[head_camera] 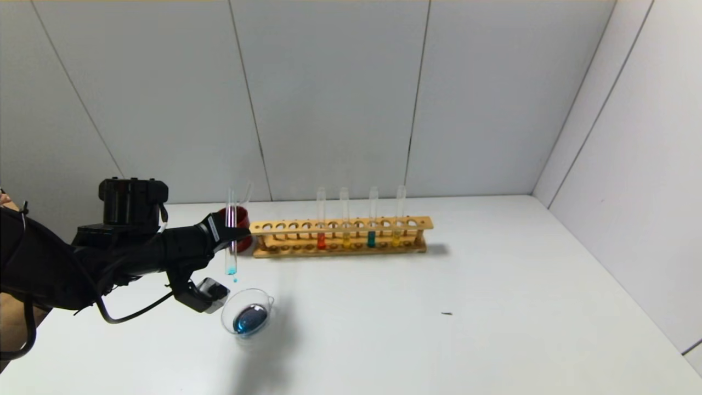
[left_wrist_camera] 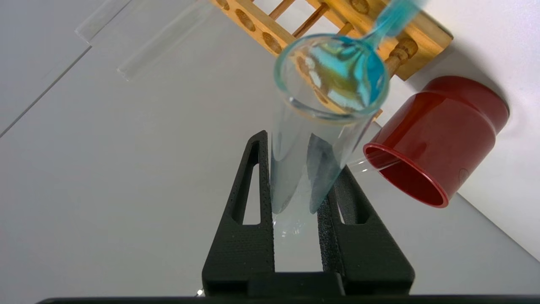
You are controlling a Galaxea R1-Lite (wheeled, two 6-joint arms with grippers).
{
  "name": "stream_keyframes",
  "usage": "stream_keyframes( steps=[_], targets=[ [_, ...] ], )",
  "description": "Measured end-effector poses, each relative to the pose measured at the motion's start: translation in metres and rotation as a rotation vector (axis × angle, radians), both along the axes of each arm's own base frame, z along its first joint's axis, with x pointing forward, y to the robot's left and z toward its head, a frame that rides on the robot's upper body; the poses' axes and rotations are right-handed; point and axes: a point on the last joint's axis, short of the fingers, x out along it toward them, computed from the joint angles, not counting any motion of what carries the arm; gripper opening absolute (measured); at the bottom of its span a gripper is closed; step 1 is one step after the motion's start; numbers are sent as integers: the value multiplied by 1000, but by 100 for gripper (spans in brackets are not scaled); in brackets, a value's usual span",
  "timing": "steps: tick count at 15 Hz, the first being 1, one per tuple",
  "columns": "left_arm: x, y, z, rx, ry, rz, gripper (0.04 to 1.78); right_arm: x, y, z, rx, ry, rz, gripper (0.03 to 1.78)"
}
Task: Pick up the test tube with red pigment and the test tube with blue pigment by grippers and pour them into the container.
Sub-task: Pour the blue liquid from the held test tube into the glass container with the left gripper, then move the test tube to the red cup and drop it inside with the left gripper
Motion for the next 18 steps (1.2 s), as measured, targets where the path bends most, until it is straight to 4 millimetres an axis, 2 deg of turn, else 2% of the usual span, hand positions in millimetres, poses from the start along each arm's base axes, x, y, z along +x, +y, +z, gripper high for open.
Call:
stream_keyframes(
  steps=[4,7,10,14,18],
  targets=[
    [-3,0,-3,-18,31,15,34,0,0,0,0,0,0,175],
    [-6,1,-3,-176,128,122,34,0,0,0,0,0,0,175],
    [-11,0,11,-441,221,294,34,0,0,0,0,0,0,175],
    [-22,-15,39,-858,362,504,34,0,0,0,0,0,0,175],
    [-17,-28,80,-1285,571,596,34,0,0,0,0,0,0,175]
  ],
)
